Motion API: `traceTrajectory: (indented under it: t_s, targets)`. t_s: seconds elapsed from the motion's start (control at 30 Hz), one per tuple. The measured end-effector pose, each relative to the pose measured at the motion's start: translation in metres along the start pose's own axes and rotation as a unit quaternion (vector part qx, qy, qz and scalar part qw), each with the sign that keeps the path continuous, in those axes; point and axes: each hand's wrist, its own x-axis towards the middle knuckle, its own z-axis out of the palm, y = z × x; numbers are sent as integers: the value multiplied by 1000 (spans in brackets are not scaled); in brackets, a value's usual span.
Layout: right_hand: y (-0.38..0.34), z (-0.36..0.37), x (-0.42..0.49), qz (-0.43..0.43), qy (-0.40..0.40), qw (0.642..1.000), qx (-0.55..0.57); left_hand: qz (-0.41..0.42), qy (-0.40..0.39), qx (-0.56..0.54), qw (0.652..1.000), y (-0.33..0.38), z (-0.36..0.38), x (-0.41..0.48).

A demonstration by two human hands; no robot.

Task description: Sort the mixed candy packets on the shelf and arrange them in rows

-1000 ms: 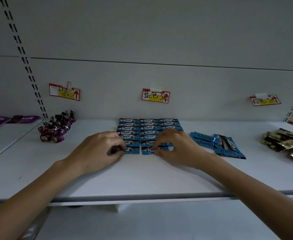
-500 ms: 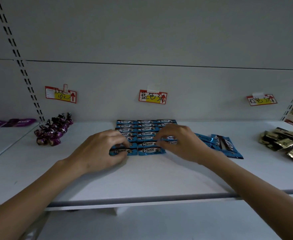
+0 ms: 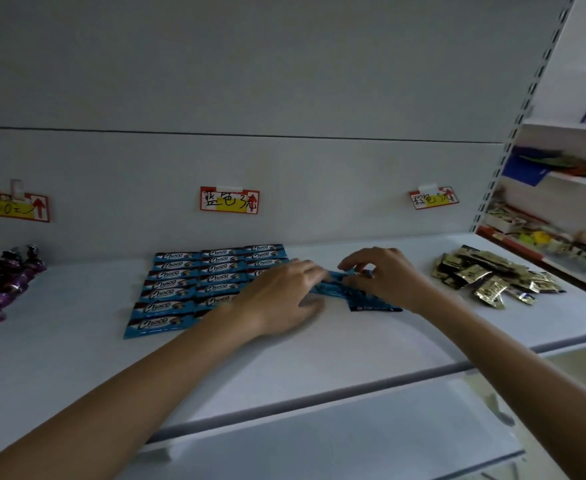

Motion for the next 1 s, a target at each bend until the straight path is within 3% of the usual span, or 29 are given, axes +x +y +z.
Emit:
traceTrajectory:
  t_s: [0.23,0.33,0.47,0.57,0.73,1.0]
  targets:
    - [-2,-2,2,-20,-39,996,-73,9,-27,77,997,4,8,27]
    - [7,-3,0,-10,9,998,-60,39,-13,137,990,8,9,30]
    - [9,-4,-5,-13,102,994,39,-1,72,13,997,10,-1,33]
    - [-3,-8,-8,-25,117,988,99,-50,96,-89,990,10,-13,28]
    - [-26,-6,-12,-49,41,988,143,-100,107,-198,969,-1,-35,-12]
    - [-71,19,-25,-151,-67,980,112,-127,79,-91,984,-28,-41,-110]
